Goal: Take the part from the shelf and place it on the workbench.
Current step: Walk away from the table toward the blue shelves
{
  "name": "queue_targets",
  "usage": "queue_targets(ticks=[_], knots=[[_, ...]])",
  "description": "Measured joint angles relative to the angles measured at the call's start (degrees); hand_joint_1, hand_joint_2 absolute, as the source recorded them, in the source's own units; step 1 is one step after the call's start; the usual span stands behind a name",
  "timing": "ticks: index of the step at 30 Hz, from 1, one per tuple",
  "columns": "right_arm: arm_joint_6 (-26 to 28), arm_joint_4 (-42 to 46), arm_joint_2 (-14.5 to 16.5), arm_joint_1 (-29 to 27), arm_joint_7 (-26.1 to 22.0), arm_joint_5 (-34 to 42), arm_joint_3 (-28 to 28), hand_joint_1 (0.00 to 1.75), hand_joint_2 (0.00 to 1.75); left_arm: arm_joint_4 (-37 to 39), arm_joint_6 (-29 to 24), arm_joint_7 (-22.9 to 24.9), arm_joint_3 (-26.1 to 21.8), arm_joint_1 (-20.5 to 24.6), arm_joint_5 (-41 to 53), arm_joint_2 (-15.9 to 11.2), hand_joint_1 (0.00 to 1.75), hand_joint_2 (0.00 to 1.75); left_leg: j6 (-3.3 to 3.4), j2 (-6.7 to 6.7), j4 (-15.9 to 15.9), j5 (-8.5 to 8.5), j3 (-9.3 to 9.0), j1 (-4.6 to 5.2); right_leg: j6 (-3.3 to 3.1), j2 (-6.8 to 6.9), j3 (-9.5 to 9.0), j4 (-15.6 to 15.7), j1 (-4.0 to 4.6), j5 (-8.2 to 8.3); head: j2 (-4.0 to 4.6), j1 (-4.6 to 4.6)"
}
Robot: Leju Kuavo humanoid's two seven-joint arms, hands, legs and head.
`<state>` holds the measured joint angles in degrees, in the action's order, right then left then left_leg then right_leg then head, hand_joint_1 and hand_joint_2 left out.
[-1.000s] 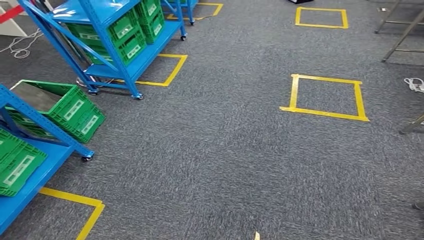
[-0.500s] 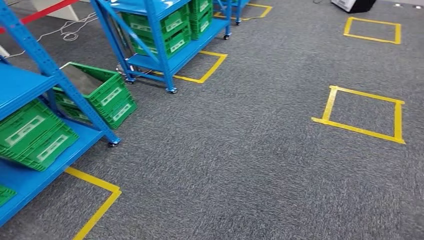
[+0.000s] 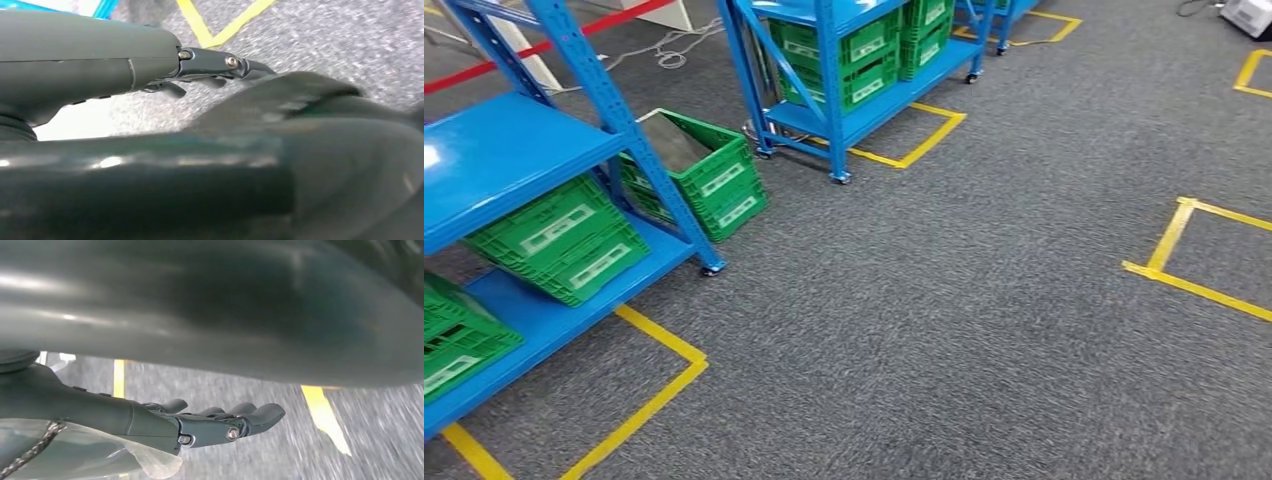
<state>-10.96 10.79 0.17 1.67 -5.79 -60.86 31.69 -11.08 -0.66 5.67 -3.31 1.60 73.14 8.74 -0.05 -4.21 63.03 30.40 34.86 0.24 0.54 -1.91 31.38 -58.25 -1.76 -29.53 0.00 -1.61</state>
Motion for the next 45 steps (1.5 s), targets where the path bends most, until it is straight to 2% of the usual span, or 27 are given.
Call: queue_targets(ticks=[2,3,4,6,8,10,12,13,15,17,19,20,21,23,25,27,28,30,32,34,35,37,38,40,41,43,45], knots=[[0.2,0.0,0.0,-0.1,-0.1,0.0,0.0,0.0,0.0,0.0,-0.2,0.0,0.0,0.1,0.2,0.0,0.0,0.0,-0.49,2.67,7.2,3.4,3.39,-0.11,-0.42,1.98,-0.21,0.0,0.27,-0.29,0.0,-0.31],[0.3,0.0,0.0,-0.2,-0.1,0.0,0.0,0.0,0.0,0.0,-0.4,0.0,0.0,0.1,0.3,0.0,0.0,0.0,-0.65,3.11,10.2,4.38,4.78,-0.2,-0.5,2.98,-0.3,0.0,0.37,-0.43,0.0,-0.28],[0.4,0.0,0.0,-0.2,-0.1,0.0,0.0,0.0,0.0,0.0,-0.6,0.0,0.0,0.1,0.4,0.0,0.0,0.0,-0.73,3.34,11.4,4.28,5.31,-0.27,-0.52,3.94,-0.43,0.0,0.44,-0.57,0.0,-0.3],[0.4,0.0,0.0,0.0,-0.1,-0.1,0.0,0.0,0.0,0.0,-0.7,0.1,0.0,0.0,0.6,0.0,0.0,0.0,-0.63,4.06,7.5,1.2,3.25,-0.33,-0.41,5.56,-0.84,0.0,0.49,-0.87,0.0,-0.31],[0.4,0.0,0.0,0.0,-0.2,-0.1,0.0,0.0,0.0,0.0,-0.7,0.2,0.0,0.0,0.6,0.0,0.0,0.0,-0.18,6.81,0.1,-1.83,-0.4,0.07,-0.03,6.9,-1.34,0.0,0.65,-1.28,0.0,-0.32],[0.5,0.0,0.0,0.1,-0.2,-0.1,0.0,0.0,0.0,0.0,-0.7,0.3,0.0,0.0,0.7,-0.1,0.0,0.0,0.49,8.92,-3.5,-2.34,-1.96,0.65,0.57,8.17,-1.61,-0.1,0.92,-1.64,0.0,-0.24],[0.7,0.0,0.0,0.3,-0.2,-0.2,0.0,0.0,0.0,0.0,-0.7,0.3,0.0,-0.1,0.7,-0.1,0.0,0.0,1.23,8.09,-3.9,-2.27,-1.91,0.81,1.19,9.47,-1.9,0.2,1.01,-1.85,0.0,-0.12],[0.8,0.0,0.0,0.5,-0.3,-0.2,0.0,0.0,0.0,0.0,-0.7,0.4,0.0,-0.2,0.6,-0.1,0.0,0.0,1.57,7.38,-4.2,-2.41,-2.01,0.7,1.49,9.11,-1.97,0.0,0.93,-2.17,0.0,0.05],[0.9,0.1,0.0,0.6,-0.5,-0.2,0.0,0.0,0.0,0.0,-0.8,0.5,0.0,-0.2,0.6,-0.1,0.0,0.0,2.29,6.02,-4.8,-2.76,-2.33,0.33,1.94,6.17,-0.67,-2.9,0.75,-4.11,0.0,0.39],[1.0,0.1,0.0,0.4,-0.7,-0.2,0.0,0.0,0.0,0.0,-0.8,0.5,0.0,0.0,0.6,-0.1,0.0,0.0,2.69,4.56,-4.9,-2.82,-2.32,0.19,2.08,2.98,3.16,-10.3,0.67,-7.37,0.0,0.73],[1.1,0.0,0.0,0.1,-0.8,-0.3,0.0,0.0,0.0,0.0,-0.9,0.5,0.0,0.0,0.4,0.0,0.0,0.0,2.8,2.84,-4.9,-2.78,-2.4,0.19,2.15,2.14,6.58,-15.8,0.67,-8.46,0.0,0.8],[1.2,0.0,0.0,0.0,-0.8,-0.3,0.0,0.0,0.0,0.0,-1.0,0.5,0.0,-0.1,0.4,0.0,0.0,0.0,2.78,1.98,-4.8,-2.76,-2.51,0.18,2.13,2.01,6.96,-15.5,0.67,-7.31,0.0,0.8],[1.3,0.0,0.0,0.0,-0.8,-0.3,0.0,0.0,0.0,0.0,-1.1,0.5,0.0,-0.1,0.3,0.0,0.0,0.0,2.7,1.12,-4.8,-2.7,-2.66,0.16,2.07,1.71,6.27,-13.1,0.63,-5.14,0.0,0.8],[1.5,0.0,0.0,0.0,-0.9,-0.3,0.1,0.0,0.0,0.0,-1.2,0.6,-0.1,-0.1,0.3,0.0,0.0,0.0,2.3,-0.4,-4.6,-2.44,-2.83,0.16,1.91,-0.54,3.35,-5.4,0.39,-0.88,0.0,0.81],[1.7,0.0,0.0,0.0,-0.9,-0.3,0.1,0.0,0.0,0.0,-1.5,0.7,-0.1,0.0,0.3,0.0,0.0,0.0,1.68,-1.71,-4.4,-2.29,-2.6,0.14,1.65,-2.65,1.16,-0.9,0.22,0.36,0.0,0.77],[1.8,0.0,0.0,0.1,-0.9,-0.5,0.1,0.0,0.0,0.0,-1.6,0.9,-0.1,-0.1,0.3,-0.1,0.0,0.0,1.01,-2.88,-4.3,-2.42,-2.26,-0.05,1.16,-2.23,0.53,-0.3,0.3,0.07,0.0,0.74],[1.8,0.0,0.0,0.2,-0.9,-0.7,0.1,0.0,0.0,0.0,-1.6,1.1,-0.1,-0.2,0.3,-0.1,0.0,0.0,0.67,-2.59,-4.2,-2.3,-2.14,-0.09,0.85,-1.57,0.39,-0.2,0.3,0.13,0.0,0.75],[1.8,0.0,0.1,0.1,-0.9,-0.8,0.1,0.0,0.0,0.0,-1.6,1.3,-0.1,-0.2,0.4,-0.2,0.0,0.0,0.02,-0.04,-1.6,-0.68,-1.01,-0.04,0.16,-0.03,0.03,0.1,0.21,0.12,0.0,0.4],[1.9,0.0,0.1,0.0,-0.9,-0.9,0.2,0.0,0.0,0.0,-1.6,1.4,-0.1,-0.1,0.5,-0.3,0.0,0.0,-0.47,2.75,4.9,2.55,2.06,-0.14,-0.34,1.73,-0.25,0.2,0.38,-0.18,0.0,0.06],[1.9,0.0,0.0,-0.1,-0.9,-0.9,0.2,0.0,0.0,0.0,-1.7,1.5,-0.2,0.0,0.5,-0.4,0.0,0.0,-0.71,3.31,10.7,4.36,4.87,-0.31,-0.53,3.53,-0.53,0.2,0.52,-0.52,0.0,0.06],[1.9,0.0,0.0,0.0,-0.9,-0.9,0.3,0.0,0.0,0.0,-1.7,1.5,-0.2,-0.1,0.6,-0.4,0.0,0.0,-0.73,3.43,11.0,3.74,5.04,-0.34,-0.54,4.39,-0.72,0.1,0.55,-0.7,0.0,0.05],[1.9,0.0,0.1,0.1,-0.9,-1.0,0.3,0.0,0.0,0.0,-1.8,1.6,-0.2,-0.1,0.7,-0.4,0.0,0.0,-0.41,4.45,5.5,-0.1,2.32,-0.28,-0.4,5.91,-1.32,0.1,0.6,-1.12,0.0,0.05],[1.9,0.0,0.1,0.2,-0.9,-1.0,0.3,0.0,0.0,0.0,-1.9,1.7,-0.2,-0.1,0.7,-0.4,0.0,0.0,-0.09,5.9,1.9,-1.67,0.47,-0.04,-0.23,6.58,-1.55,0.2,0.68,-1.36,0.0,0.04],[1.9,0.0,0.1,0.2,-0.9,-1.1,0.4,0.0,0.0,0.0,-2.1,1.9,-0.2,0.0,0.8,-0.5,0.0,0.0,0.61,8.36,-3.1,-2.74,-1.78,0.59,0.33,7.82,-1.93,0.1,0.94,-1.84,0.0,0.06],[1.9,0.0,0.1,0.2,-0.9,-1.2,0.4,0.0,0.0,0.0,-2.2,2.0,-0.2,-0.1,0.9,-0.5,0.0,0.0,0.86,8.74,-3.7,-2.41,-1.94,0.87,0.64,8.5,-2.05,0.2,1.05,-1.99,0.0,0.12],[1.9,0.1,0.1,0.5,-0.9,-1.3,0.5,0.0,0.0,0.0,-2.6,2.1,-0.3,-0.3,1.0,-0.6,0.0,0.0,1.35,7.51,-4.2,-2.53,-2.01,0.76,1.23,9.54,-2.49,0.3,1.1,-2.31,0.0,0.25],[1.9,0.2,0.1,0.8,-0.9,-1.5,0.5,0.0,0.0,0.0,-3.0,2.2,-0.4,-0.4,1.0,-0.7,0.0,0.0,1.94,6.19,-4.9,-2.83,-2.42,0.34,1.8,7.24,-1.97,-1.3,1.0,-3.68,0.01,0.52]])
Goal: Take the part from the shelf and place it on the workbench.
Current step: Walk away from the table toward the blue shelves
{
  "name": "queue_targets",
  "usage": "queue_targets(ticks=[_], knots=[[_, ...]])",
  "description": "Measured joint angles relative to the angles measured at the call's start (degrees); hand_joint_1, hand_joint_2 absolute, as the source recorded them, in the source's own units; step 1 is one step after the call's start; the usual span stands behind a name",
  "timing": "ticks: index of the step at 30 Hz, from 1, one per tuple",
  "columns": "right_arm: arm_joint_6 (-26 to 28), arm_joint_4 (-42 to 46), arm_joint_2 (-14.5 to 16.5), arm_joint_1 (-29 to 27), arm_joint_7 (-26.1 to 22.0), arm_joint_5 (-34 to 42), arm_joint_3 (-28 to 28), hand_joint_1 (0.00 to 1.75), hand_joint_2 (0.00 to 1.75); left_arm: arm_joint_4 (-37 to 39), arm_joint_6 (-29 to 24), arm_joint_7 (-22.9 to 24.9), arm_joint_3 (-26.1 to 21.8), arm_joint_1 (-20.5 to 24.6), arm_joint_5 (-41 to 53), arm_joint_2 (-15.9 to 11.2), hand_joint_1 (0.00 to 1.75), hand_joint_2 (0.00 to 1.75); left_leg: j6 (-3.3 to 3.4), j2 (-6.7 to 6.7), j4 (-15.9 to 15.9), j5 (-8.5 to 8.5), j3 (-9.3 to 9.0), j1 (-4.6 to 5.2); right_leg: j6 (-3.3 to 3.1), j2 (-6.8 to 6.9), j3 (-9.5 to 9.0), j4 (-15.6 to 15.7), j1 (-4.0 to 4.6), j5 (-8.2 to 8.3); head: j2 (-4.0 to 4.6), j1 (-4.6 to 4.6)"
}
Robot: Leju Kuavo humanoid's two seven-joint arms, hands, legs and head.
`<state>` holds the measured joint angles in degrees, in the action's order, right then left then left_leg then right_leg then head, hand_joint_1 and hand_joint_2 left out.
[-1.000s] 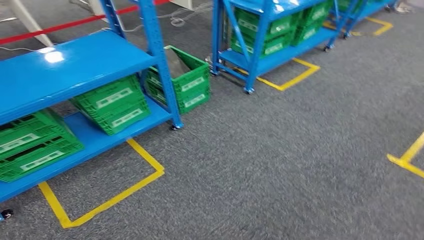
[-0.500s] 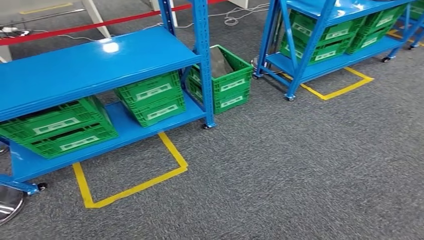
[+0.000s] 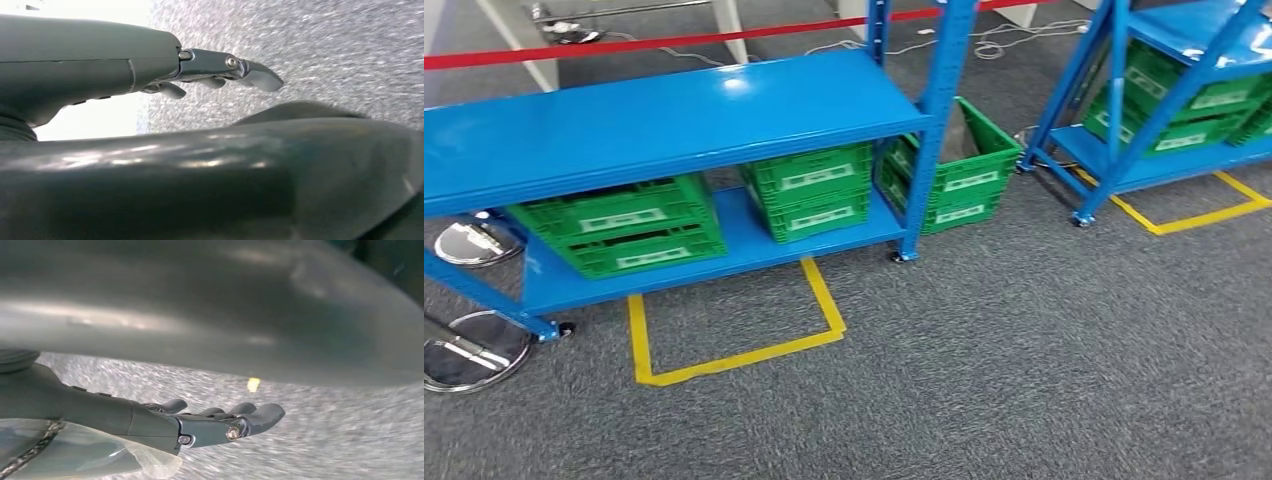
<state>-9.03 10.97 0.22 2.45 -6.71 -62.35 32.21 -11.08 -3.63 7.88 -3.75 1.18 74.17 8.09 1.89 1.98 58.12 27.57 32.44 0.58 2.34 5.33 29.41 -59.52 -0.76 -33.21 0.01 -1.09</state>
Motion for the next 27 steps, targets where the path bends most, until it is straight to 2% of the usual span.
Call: queue_targets(ticks=[2,3,4,5,6,7,8,9,10,11,13,14,15,17,18,19,20,21,22,23,24,26,27], knots=[[0.0,0.0,0.0,0.0,0.0,-0.2,0.1,0.0,0.0,0.0,-0.2,0.0,-0.1,0.2,0.0,0.0,0.0,0.0,0.43,-1.35,-0.3,-0.13,-0.14,-0.24,0.33,-3.7,3.22,-6.4,-0.14,-3.04,0.0,0.33],[0.0,0.0,0.0,-0.2,0.0,-0.2,0.2,0.0,0.0,0.0,-0.3,0.0,-0.2,0.3,0.0,0.0,0.0,0.0,0.57,-2.16,-0.2,-0.13,-0.1,-0.26,0.41,-4.61,5.39,-10.3,-0.19,-4.43,-0.01,0.38],[0.0,0.0,0.0,-0.4,0.1,-0.3,0.3,0.0,0.0,0.0,-0.3,0.0,-0.2,0.3,0.0,0.1,0.0,0.0,0.59,-3.02,-0.2,-0.1,-0.13,-0.27,0.48,-4.98,7.22,-13.2,-0.22,-5.03,-0.01,0.4],[0.1,0.0,0.0,-0.5,0.1,-0.4,0.4,0.0,0.0,0.0,-0.3,0.0,-0.3,0.2,0.1,0.1,0.0,0.0,0.57,-3.87,-0.2,-0.07,-0.21,-0.29,0.53,-5.12,8.18,-14.2,-0.26,-4.44,-0.01,0.4],[0.2,0.0,0.0,-0.6,0.1,-0.6,0.5,0.0,0.0,0.0,-0.4,0.0,-0.3,0.1,0.1,0.0,0.0,0.0,0.49,-4.73,-0.2,-0.01,-0.32,-0.34,0.57,-5.25,8.12,-12.9,-0.32,-2.72,-0.01,0.4],[0.4,0.0,0.0,-0.6,0.1,-0.8,0.5,0.0,0.0,0.0,-0.5,0.0,-0.3,0.1,0.2,0.0,0.0,0.0,0.33,-5.55,-0.1,0.09,-0.45,-0.43,0.59,-5.61,7.13,-9.8,-0.44,-0.26,-0.01,0.4],[0.6,0.0,0.0,-0.6,0.1,-1.2,0.5,0.0,0.0,0.0,-0.6,0.0,-0.4,0.1,0.3,0.1,0.0,0.0,0.09,-6.3,0.0,0.24,-0.51,-0.52,0.62,-6.78,5.74,-6.2,-0.63,1.8,-0.01,0.4],[0.9,0.0,0.0,-0.6,0.1,-1.7,0.5,0.0,0.0,0.0,-0.8,0.0,-0.4,0.1,0.3,0.1,0.0,0.0,-0.24,-7.05,0.3,0.44,-0.42,-0.54,0.56,-8.05,4.3,-2.7,-0.82,3.12,-0.01,0.4],[1.1,0.0,0.0,-0.6,0.2,-2.3,0.5,0.0,0.0,0.0,-1.0,0.0,-0.4,0.2,0.3,0.1,0.0,0.0,-0.62,-7.73,0.5,0.5,-0.23,-0.59,0.39,-9.12,3.27,-0.5,-0.94,3.66,-0.01,0.36],[1.4,0.0,0.0,-0.7,0.3,-2.9,0.4,0.0,0.0,0.0,-1.1,-0.1,-0.4,0.2,0.4,0.0,0.0,0.0,-0.98,-8.34,0.7,0.5,0.06,-0.63,0.15,-9.77,2.75,0.4,-0.95,3.48,-0.01,0.36],[1.8,0.0,0.0,-0.6,0.4,-3.9,0.2,0.0,0.0,0.0,-1.2,-0.1,-0.5,0.1,0.4,0.0,0.0,0.0,-1.58,-9.28,0.8,0.35,0.47,-0.82,-0.58,-8.87,2.43,0.7,-0.82,3.45,-0.01,0.36],[2.0,0.0,0.0,-0.6,0.4,-4.3,0.1,0.0,0.0,0.0,-1.2,-0.1,-0.5,0.1,0.4,-0.1,0.0,0.0,-1.85,-8.63,1.1,0.6,0.67,-0.8,-0.95,-8.2,2.31,0.7,-0.81,3.48,-0.01,0.31],[2.3,0.0,-0.1,-0.6,0.4,-4.8,-0.1,0.0,0.0,0.0,-1.3,-0.1,-0.5,0.1,0.4,-0.1,0.0,0.0,-2.16,-7.32,2.3,1.33,1.19,-0.78,-1.38,-7.47,2.14,0.9,-0.84,3.47,-0.01,0.08],[2.9,0.0,-0.1,-0.7,0.8,-5.8,-0.7,0.0,0.0,0.0,-1.5,-0.2,-0.5,0.2,0.4,-0.1,0.0,0.0,-2.69,-3.99,7.8,4.15,3.72,-0.76,-2.06,-5.84,1.82,1.0,-0.73,3.25,-0.01,-0.32],[3.1,0.0,-0.1,-0.7,1.0,-6.3,-1.0,0.0,0.0,0.0,-1.7,-0.2,-0.5,0.3,0.5,-0.1,0.0,0.0,-2.85,-3.15,11.5,5.73,5.53,-0.85,-2.28,-4.97,1.72,1.0,-0.61,3.07,-0.01,-0.43],[3.3,0.0,-0.1,-0.8,1.3,-6.8,-1.3,0.0,0.0,0.0,-1.8,-0.2,-0.5,0.3,0.5,-0.1,0.0,0.0,-2.94,-2.85,14.5,6.71,7.01,-0.91,-2.39,-4.09,1.59,1.0,-0.49,2.92,-0.01,-0.41],[3.5,0.0,-0.1,-0.8,1.4,-7.1,-1.6,0.0,0.0,0.0,-1.9,-0.2,-0.5,0.3,0.6,-0.1,0.0,0.0,-2.93,-2.72,15.9,6.69,7.72,-0.94,-2.43,-3.21,1.44,1.0,-0.39,2.75,-0.01,-0.42],[3.6,0.0,-0.1,-0.7,1.5,-7.3,-1.8,0.0,0.0,0.0,-2.0,-0.2,-0.5,0.3,0.6,-0.1,0.0,0.0,-2.81,-2.61,15.3,5.63,7.42,-0.92,-2.43,-2.38,1.24,1.0,-0.3,2.58,-0.01,-0.42],[3.6,0.0,-0.1,-0.7,1.5,-7.5,-2.1,0.0,0.0,0.0,-2.0,-0.3,-0.5,0.2,0.7,-0.1,0.0,0.0,-2.56,-2.31,12.6,3.73,6.09,-0.86,-2.39,-1.62,0.97,1.0,-0.22,2.4,-0.01,-0.42],[3.7,0.0,-0.1,-0.6,1.6,-7.6,-2.3,0.0,0.0,0.0,-2.0,-0.3,-0.5,0.2,0.7,-0.1,0.0,0.0,-2.15,-1.33,8.8,1.84,4.21,-0.65,-2.29,-0.92,0.67,1.0,-0.14,2.19,-0.01,-0.42],[3.8,0.0,-0.1,-0.6,1.8,-7.8,-2.5,0.0,0.0,0.0,-2.0,-0.3,-0.5,0.2,0.7,-0.1,0.0,0.0,-1.72,0.06,5.4,0.69,2.52,-0.28,-2.11,-0.26,0.45,0.9,0.0,1.96,-0.01,-0.42],[4.2,0.0,-0.1,-0.6,2.4,-8.2,-2.8,0.0,0.0,0.0,-2.1,-0.3,-0.5,0.3,0.6,-0.1,0.0,0.0,-1.05,2.1,1.7,0.25,0.82,0.4,-1.55,1.04,0.24,0.9,0.22,1.53,-0.01,-0.39],[4.4,0.0,-0.1,-0.4,2.8,-8.4,-3.0,0.0,0.0,0.0,-2.2,-0.3,-0.6,0.3,0.5,-0.1,0.0,0.0,-0.89,2.12,1.5,0.52,0.79,0.6,-1.25,1.66,0.12,1.0,0.3,1.4,-0.01,-0.34]])
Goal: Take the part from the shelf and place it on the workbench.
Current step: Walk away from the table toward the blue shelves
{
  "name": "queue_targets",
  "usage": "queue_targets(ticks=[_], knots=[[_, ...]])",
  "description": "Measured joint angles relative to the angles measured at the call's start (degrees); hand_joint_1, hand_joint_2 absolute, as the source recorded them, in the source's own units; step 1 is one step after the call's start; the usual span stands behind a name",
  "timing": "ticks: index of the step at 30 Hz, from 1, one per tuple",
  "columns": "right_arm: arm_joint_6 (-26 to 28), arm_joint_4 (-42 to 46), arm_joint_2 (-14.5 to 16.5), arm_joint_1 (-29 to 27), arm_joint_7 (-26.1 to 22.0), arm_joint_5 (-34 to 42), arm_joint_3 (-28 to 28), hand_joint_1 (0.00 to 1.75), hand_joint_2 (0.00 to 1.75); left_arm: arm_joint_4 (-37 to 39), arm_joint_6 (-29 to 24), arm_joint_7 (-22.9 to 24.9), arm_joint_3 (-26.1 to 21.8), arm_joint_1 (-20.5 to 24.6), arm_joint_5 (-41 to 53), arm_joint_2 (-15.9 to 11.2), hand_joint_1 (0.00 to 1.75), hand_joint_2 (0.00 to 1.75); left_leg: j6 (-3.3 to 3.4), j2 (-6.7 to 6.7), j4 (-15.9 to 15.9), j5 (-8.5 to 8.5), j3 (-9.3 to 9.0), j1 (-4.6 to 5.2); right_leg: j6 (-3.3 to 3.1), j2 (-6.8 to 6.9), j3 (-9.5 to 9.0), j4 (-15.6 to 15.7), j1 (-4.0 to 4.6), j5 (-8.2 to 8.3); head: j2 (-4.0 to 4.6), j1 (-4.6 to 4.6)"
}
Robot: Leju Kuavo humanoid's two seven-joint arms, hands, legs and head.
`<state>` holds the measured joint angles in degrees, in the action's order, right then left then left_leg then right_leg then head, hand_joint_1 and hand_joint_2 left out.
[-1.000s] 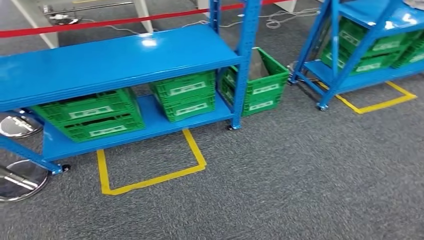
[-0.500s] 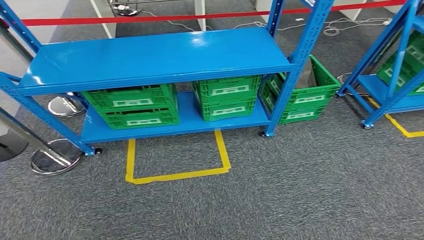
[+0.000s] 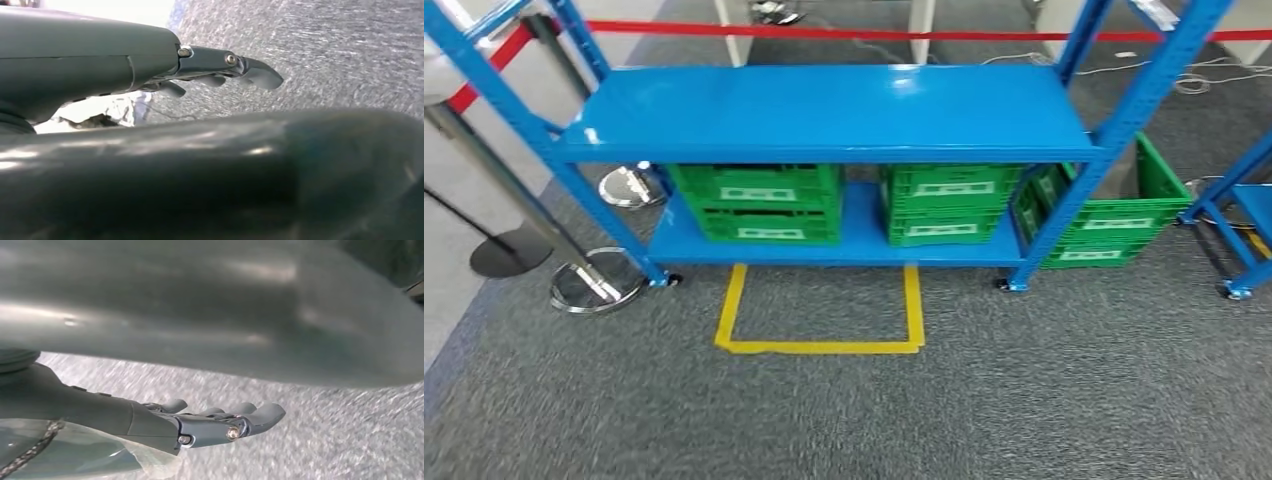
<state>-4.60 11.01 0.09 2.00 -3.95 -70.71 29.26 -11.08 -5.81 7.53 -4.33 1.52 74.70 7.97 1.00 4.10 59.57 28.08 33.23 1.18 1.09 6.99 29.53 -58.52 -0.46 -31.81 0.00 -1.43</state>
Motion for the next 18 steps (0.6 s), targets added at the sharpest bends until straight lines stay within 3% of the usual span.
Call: queue_targets(ticks=[1,2,4,6,8,9,10,12,13,14,18], knots=[[0.2,0.0,0.0,0.2,0.3,-0.1,-0.1,0.0,0.0,0.0,0.0,0.0,-0.1,-0.1,-0.1,0.0,0.0,0.0,0.2,-0.54,-0.2,-0.04,-0.03,-0.03,0.28,0.55,-0.23,0.1,0.02,-0.1,0.0,0.01],[0.5,0.0,-0.1,0.4,0.6,-0.1,-0.2,0.0,0.0,0.0,0.0,-0.1,-0.2,-0.3,-0.1,0.0,0.0,0.0,0.42,-1.02,-0.5,-0.16,-0.17,-0.14,0.54,0.22,-0.34,0.0,-0.04,-0.37,0.0,0.11],[0.7,0.1,-0.3,0.5,1.1,0.1,-0.3,0.0,0.0,0.0,-0.1,-0.1,-0.4,-0.4,-0.1,0.0,0.0,0.0,1.01,-1.83,-1.1,-0.43,-0.5,-0.55,1.01,-2.69,0.82,-2.7,-0.22,-2.21,0.0,0.32],[0.8,0.1,-0.4,0.3,1.5,0.3,-0.3,0.0,0.0,0.0,-0.2,-0.2,-0.6,-0.2,-0.1,0.1,0.0,0.0,1.43,-2.67,-1.3,-0.42,-0.58,-0.79,1.31,-5.89,4.49,-9.6,-0.43,-5.43,0.0,0.6],[0.8,0.1,-0.5,-0.1,1.6,0.4,-0.3,0.0,0.0,0.0,-0.3,-0.2,-0.6,-0.1,-0.1,0.2,0.0,0.0,1.56,-3.52,-1.2,-0.26,-0.69,-0.81,1.55,-6.69,7.93,-15.1,-0.5,-6.64,0.0,0.67],[0.9,0.1,-0.6,-0.2,1.7,0.4,-0.3,0.0,0.0,0.0,-0.3,-0.2,-0.6,-0.2,-0.1,0.2,0.0,0.0,1.49,-3.89,-1.2,-0.15,-0.83,-0.84,1.64,-6.75,8.42,-15.1,-0.54,-5.53,0.0,0.67],[0.9,0.1,-0.7,-0.3,1.8,0.5,-0.3,0.0,0.0,0.0,-0.4,-0.2,-0.6,-0.2,0.0,0.2,0.0,0.0,1.34,-4.18,-1.2,0.0,-1.03,-0.9,1.71,-6.76,7.83,-12.7,-0.62,-3.37,0.0,0.66],[1.0,0.1,-0.8,-0.3,1.9,0.7,-0.4,0.0,0.0,0.0,-0.6,-0.3,-0.7,-0.2,0.1,0.3,0.0,0.0,0.79,-4.58,-1.0,0.49,-1.41,-0.88,1.86,-6.89,5.16,-5.5,-0.82,0.96,0.0,0.72],[0.9,0.1,-0.8,-0.2,2.0,0.8,-0.4,0.0,0.0,0.0,-0.7,-0.3,-0.7,-0.2,0.2,0.3,0.0,0.0,0.46,-4.72,-0.8,0.72,-1.45,-0.78,1.69,-7.04,3.9,-2.7,-0.88,1.92,0.0,0.75],[0.9,0.1,-0.8,-0.1,2.2,0.8,-0.4,0.0,0.0,0.0,-0.8,-0.4,-0.8,-0.2,0.2,0.3,0.0,0.0,0.16,-4.82,-0.7,0.86,-1.42,-0.68,1.44,-7.18,3.2,-1.3,-0.88,2.09,0.0,0.74],[0.7,0.1,-0.8,-0.2,2.4,0.8,-0.4,0.0,0.0,0.0,-1.1,-0.6,-0.9,-0.2,0.1,0.2,0.0,0.0,-0.88,-4.86,0.1,1.54,-1.26,-0.8,-0.16,-7.25,2.33,-0.6,-0.81,1.63,0.0,0.44]])
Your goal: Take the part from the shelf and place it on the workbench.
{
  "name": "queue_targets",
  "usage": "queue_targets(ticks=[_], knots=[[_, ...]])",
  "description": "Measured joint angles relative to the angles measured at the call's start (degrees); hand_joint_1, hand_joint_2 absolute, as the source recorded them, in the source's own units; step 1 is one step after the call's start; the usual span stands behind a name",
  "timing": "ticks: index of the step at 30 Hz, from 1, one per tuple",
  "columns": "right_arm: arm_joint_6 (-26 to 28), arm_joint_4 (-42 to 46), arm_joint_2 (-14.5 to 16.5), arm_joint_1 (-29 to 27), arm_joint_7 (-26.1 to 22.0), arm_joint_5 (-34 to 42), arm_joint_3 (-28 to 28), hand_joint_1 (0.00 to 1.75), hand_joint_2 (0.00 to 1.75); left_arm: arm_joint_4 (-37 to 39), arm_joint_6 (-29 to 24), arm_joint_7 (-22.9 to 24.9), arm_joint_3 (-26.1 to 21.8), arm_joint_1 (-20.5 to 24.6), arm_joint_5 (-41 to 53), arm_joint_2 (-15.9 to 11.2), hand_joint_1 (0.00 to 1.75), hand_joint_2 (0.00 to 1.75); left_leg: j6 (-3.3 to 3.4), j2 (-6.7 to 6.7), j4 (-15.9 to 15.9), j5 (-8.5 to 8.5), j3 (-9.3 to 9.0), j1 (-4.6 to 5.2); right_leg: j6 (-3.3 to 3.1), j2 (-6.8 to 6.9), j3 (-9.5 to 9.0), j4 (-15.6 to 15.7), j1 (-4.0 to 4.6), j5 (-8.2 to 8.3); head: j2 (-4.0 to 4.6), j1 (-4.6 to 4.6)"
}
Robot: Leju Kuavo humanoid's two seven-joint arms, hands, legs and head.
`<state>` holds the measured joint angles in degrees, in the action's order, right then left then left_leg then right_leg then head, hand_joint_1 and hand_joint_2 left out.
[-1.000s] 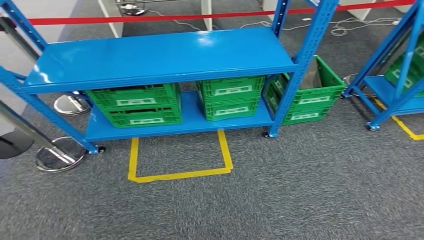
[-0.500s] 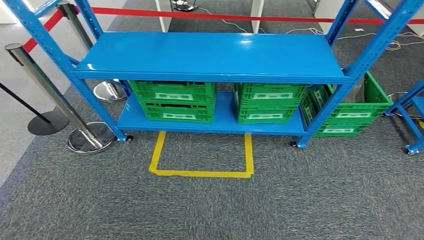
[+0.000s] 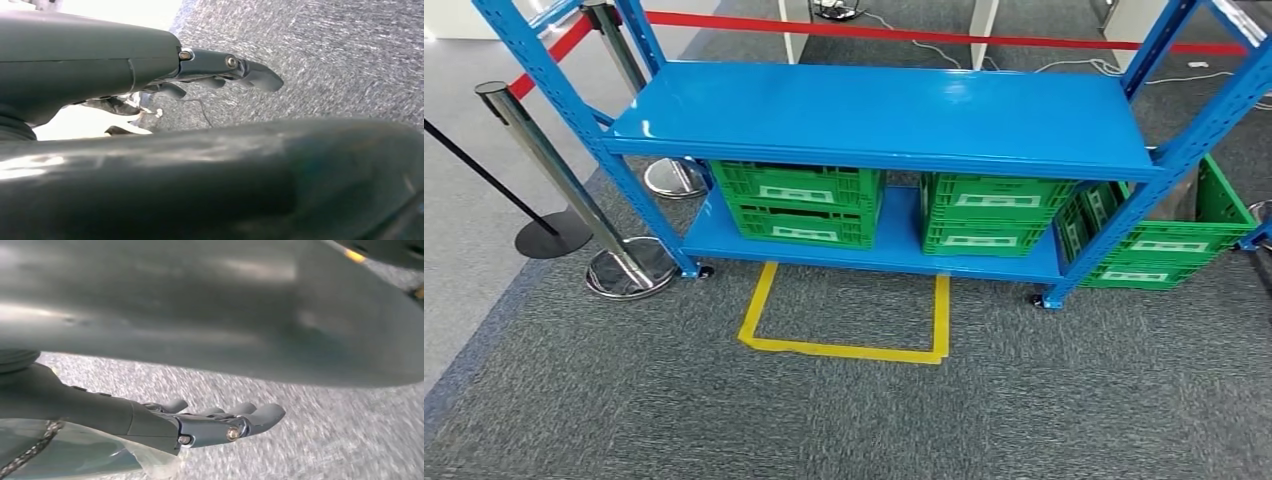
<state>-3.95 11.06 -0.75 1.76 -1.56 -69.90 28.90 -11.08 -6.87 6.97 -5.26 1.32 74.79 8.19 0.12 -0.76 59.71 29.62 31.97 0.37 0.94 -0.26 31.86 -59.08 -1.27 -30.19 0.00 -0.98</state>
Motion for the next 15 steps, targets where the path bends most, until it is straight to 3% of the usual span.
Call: queue_targets(ticks=[2,4,5,6,7,9,10,12,15], knots=[[0.0,0.0,0.0,0.0,0.0,0.1,0.0,0.0,0.0,0.0,-0.1,-0.1,-0.1,0.1,-0.1,0.0,0.0,0.0,-0.63,0.11,4.8,2.43,2.19,-0.21,-0.68,0.19,-0.5,0.2,-0.09,-0.24,0.0,-0.23],[0.0,0.0,0.0,0.1,0.0,0.1,0.0,0.0,0.0,0.0,-0.2,-0.2,-0.1,0.0,-0.2,0.0,0.0,0.0,-0.98,0.15,12.7,5.36,6.34,-0.39,-1.08,0.33,-0.92,0.2,0.0,-0.65,0.0,-0.35],[-0.1,0.0,0.0,0.0,0.0,0.2,0.0,0.0,0.0,0.0,-0.2,-0.2,-0.1,0.0,-0.3,0.0,0.0,0.0,-1.01,0.15,15.3,5.73,7.9,-0.43,-1.14,0.36,-1.2,0.2,0.04,-0.88,0.0,-0.35],[-0.1,0.0,0.0,0.0,0.0,0.3,0.0,0.0,0.0,0.0,-0.3,-0.2,-0.2,-0.1,-0.3,0.0,0.0,0.0,-0.94,0.15,16.0,4.96,8.61,-0.43,-1.13,0.37,-1.53,0.2,0.08,-1.15,0.0,-0.36],[-0.1,0.0,0.0,0.0,0.0,0.4,0.1,0.0,0.0,0.0,-0.3,-0.2,-0.2,-0.1,-0.3,0.0,0.0,0.0,-0.73,0.15,14.5,3.1,8.28,-0.41,-1.07,0.36,-1.97,0.2,0.12,-1.45,0.0,-0.37],[-0.2,0.0,0.0,0.0,-0.1,0.6,0.1,0.0,0.0,0.0,-0.4,-0.3,-0.4,-0.1,-0.3,-0.1,0.0,0.0,0.06,0.2,7.5,-1.52,5.59,-0.2,-0.87,0.37,-2.87,0.2,0.21,-2.19,0.0,-0.33],[-0.2,0.0,0.0,0.0,-0.1,0.8,0.2,0.0,0.0,0.0,-0.5,-0.3,-0.4,-0.1,-0.3,-0.1,0.0,0.0,0.48,0.25,4.2,-2.78,4.15,-0.03,-0.67,0.37,-3.1,0.3,0.3,-2.56,0.0,-0.31],[-0.3,0.0,0.0,0.1,-0.2,1.1,0.4,0.0,0.0,0.0,-0.6,-0.4,-0.5,-0.1,-0.4,-0.1,0.0,0.0,0.95,0.32,1.1,-2.58,2.63,0.26,-0.2,0.5,-3.13,0.5,0.38,-3.04,0.0,-0.21],[-0.5,0.0,0.0,0.3,-0.3,1.3,0.9,0.0,0.0,0.0,-0.8,-0.4,-0.6,-0.2,-0.4,-0.1,0.0,0.0,1.28,0.26,-0.3,-2.07,1.91,0.11,0.46,0.68,-3.6,1.1,0.35,-3.3,0.0,-0.21]])
